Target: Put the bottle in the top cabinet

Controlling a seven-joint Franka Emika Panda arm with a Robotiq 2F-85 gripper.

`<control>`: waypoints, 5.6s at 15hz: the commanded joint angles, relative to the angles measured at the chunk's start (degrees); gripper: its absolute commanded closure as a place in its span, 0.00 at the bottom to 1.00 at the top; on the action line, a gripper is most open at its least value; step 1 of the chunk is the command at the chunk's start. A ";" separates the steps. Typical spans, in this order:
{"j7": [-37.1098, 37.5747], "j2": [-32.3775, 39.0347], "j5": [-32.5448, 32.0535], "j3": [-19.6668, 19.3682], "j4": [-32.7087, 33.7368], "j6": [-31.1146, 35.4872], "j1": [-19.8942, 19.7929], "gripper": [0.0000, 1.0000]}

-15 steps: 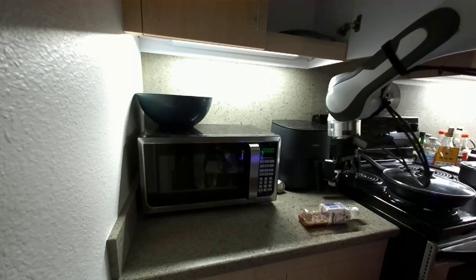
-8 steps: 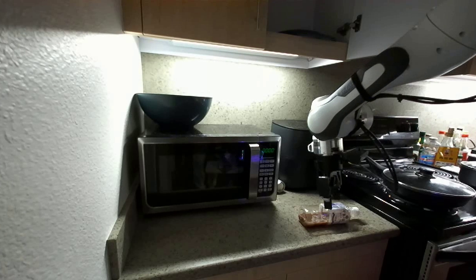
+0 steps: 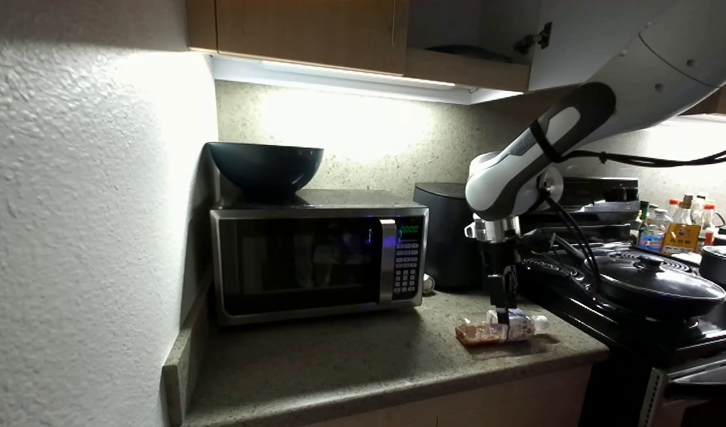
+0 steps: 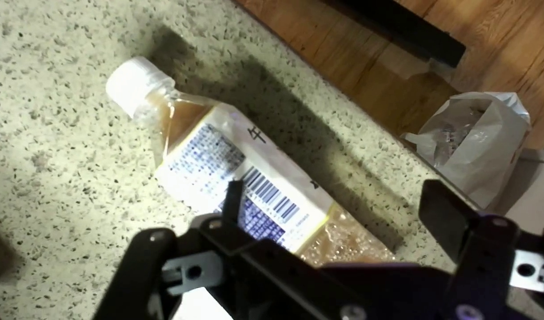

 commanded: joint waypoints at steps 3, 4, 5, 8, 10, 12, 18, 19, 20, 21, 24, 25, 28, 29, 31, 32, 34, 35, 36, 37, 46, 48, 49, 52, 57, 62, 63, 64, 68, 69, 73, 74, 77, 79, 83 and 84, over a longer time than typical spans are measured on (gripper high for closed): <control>-11.71 -0.44 -5.88 1.28 -1.18 4.84 -2.09 0.00; -13.45 -0.50 -6.78 1.16 -1.35 5.82 -2.29 0.00; -15.27 -0.52 -7.18 1.13 -1.47 6.62 -2.62 0.00; -11.35 -0.10 -4.80 0.39 -0.38 4.14 -2.60 0.00; -12.64 0.11 -5.72 0.60 0.00 4.47 -2.62 0.00; -14.50 0.13 -5.66 0.99 -0.31 5.37 -3.02 0.00; -30.33 4.66 -4.08 3.30 3.20 5.19 -4.82 0.00; -31.89 5.59 -4.03 3.40 3.99 4.59 -4.93 0.00; -33.10 6.34 -4.05 3.44 4.55 4.21 -5.02 0.00; -34.16 7.03 -3.87 3.51 5.06 3.97 -5.20 0.00; -35.07 8.77 -3.75 3.23 6.70 2.62 -5.25 0.00; -33.24 9.25 -3.95 2.75 7.53 1.05 -4.77 0.00; -22.56 9.38 -4.33 0.82 10.22 -7.51 -2.71 0.32; -19.73 8.73 -3.95 0.75 10.48 -9.16 -2.62 0.40; -14.31 6.35 -2.61 1.05 9.93 -11.11 -2.92 0.53; -12.08 5.15 -1.43 1.31 9.44 -11.44 -3.34 0.58; -7.53 3.57 0.48 1.35 8.44 -10.01 -3.79 0.63; -5.66 3.39 1.24 1.27 8.61 -9.68 -3.98 0.66; -3.93 3.58 1.83 1.15 9.07 -9.81 -4.14 0.72; -2.57 3.73 2.37 1.07 9.40 -9.68 -4.35 0.76; 7.05 1.10 6.08 0.88 7.60 -9.94 -5.34 0.81; 10.32 -3.01 6.73 0.86 5.08 -8.90 -4.83 0.81; 11.51 -5.02 7.13 0.86 3.95 -8.47 -4.59 0.81; 11.22 -2.71 7.22 0.54 7.61 -9.93 -4.34 0.56; 12.27 -8.29 8.20 0.20 3.81 -9.81 -4.00 0.56; 14.99 -12.39 5.06 -0.42 1.98 -3.48 -2.82 0.81; 16.28 -14.04 4.24 -0.71 1.49 -1.34 -2.48 0.81; 17.52 -15.22 3.49 -0.98 1.32 0.40 -2.21 0.81; 24.71 -21.32 -0.14 -1.77 0.95 5.39 -1.42 0.81; 26.46 -22.84 -0.97 -1.84 0.64 6.82 -1.34 0.81; 24.62 -21.13 0.21 -1.92 3.59 4.39 -1.40 0.56; 24.62 -20.86 0.21 -1.91 3.55 4.40 -1.40 0.56; 24.61 -19.64 0.22 -1.92 3.55 4.45 -1.42 0.81; 26.32 -20.87 -1.93 -2.07 3.47 6.03 -1.30 0.81; 30.06 -27.34 -7.56 -2.30 3.46 12.10 -1.26 0.81; 31.23 -28.85 -9.19 -2.22 3.73 13.04 -1.36 0.81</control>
